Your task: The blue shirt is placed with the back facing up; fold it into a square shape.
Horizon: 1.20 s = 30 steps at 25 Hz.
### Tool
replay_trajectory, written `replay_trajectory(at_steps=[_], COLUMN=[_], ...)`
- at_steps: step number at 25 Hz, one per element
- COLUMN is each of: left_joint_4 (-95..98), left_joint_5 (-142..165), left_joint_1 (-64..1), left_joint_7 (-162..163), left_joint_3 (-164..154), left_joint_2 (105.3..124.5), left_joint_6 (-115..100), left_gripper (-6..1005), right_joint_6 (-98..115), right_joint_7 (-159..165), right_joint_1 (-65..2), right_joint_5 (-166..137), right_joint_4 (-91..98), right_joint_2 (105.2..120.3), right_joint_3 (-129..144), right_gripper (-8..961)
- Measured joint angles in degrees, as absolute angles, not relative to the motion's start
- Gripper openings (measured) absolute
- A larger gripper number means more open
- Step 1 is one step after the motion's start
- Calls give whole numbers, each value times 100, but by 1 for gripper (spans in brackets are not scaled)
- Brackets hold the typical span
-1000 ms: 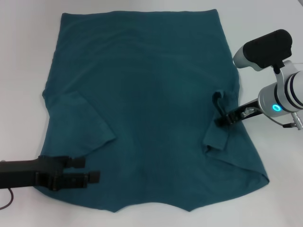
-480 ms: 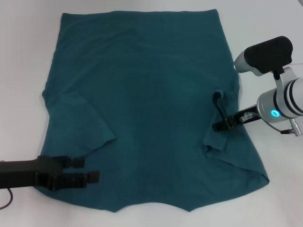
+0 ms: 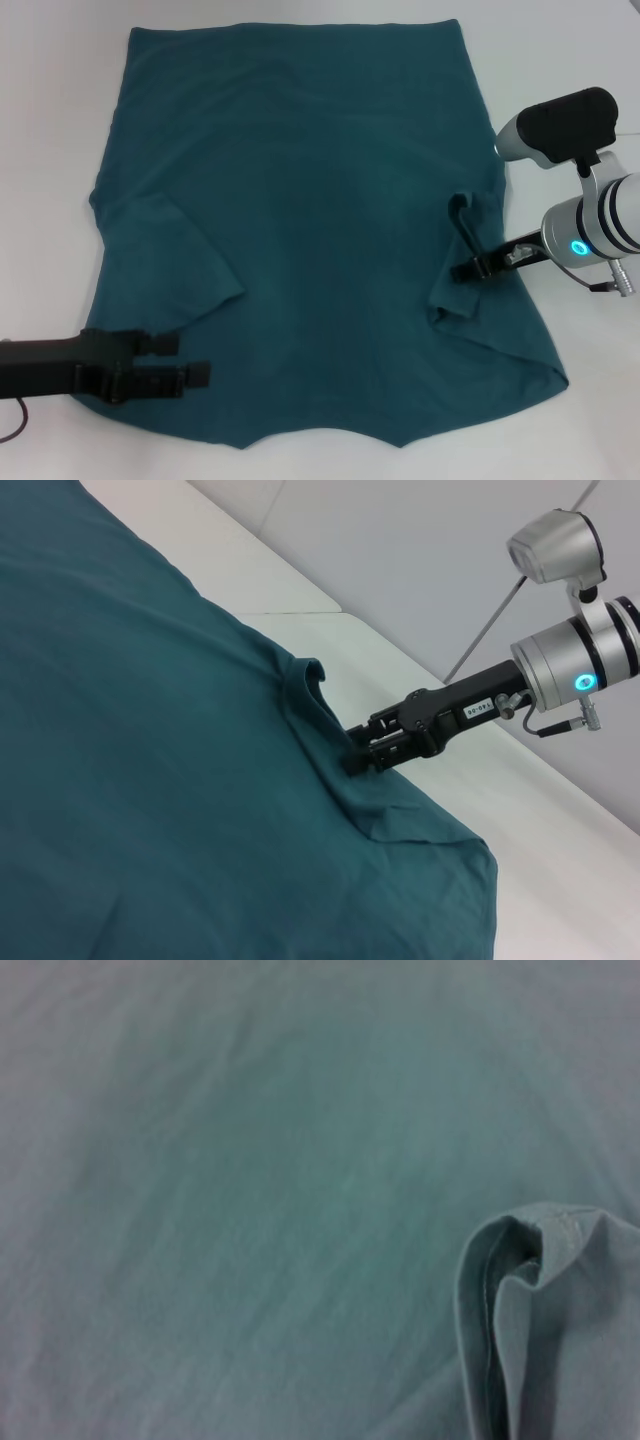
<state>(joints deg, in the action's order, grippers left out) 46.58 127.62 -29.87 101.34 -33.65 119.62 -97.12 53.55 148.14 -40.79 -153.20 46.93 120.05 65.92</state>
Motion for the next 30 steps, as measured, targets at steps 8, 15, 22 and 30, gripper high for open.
replay_trajectory(at_steps=[8, 15, 22, 30], left_joint_4=[4658, 4658, 4658, 4658], left_joint_5=[12762, 12762, 12762, 12762], left_joint_1=[-2997, -3002, -3015, -3015], left_joint_7=[10143, 10143, 10135, 10123], left_joint_3=[-3367, -3366, -3360, -3356], left_joint_2=[11962, 11954, 11952, 11944], left_joint_6=[-9712, -9711, -9703, -9687], left_gripper=[859, 859, 859, 860], right_joint_6=[5289, 5200, 5191, 5180], right_joint_7=[14748, 14738, 14519, 14509], right_joint_1=[-4072, -4079, -4083, -4142], right_joint_5=[-15295, -15189, -14855, -14835], right_joint_4=[4667, 4597, 4483, 4369], right_joint_2=[12005, 12006, 11987, 11970], right_joint_3=[6592, 6584, 6575, 6569], right_gripper=[459, 286, 191, 1])
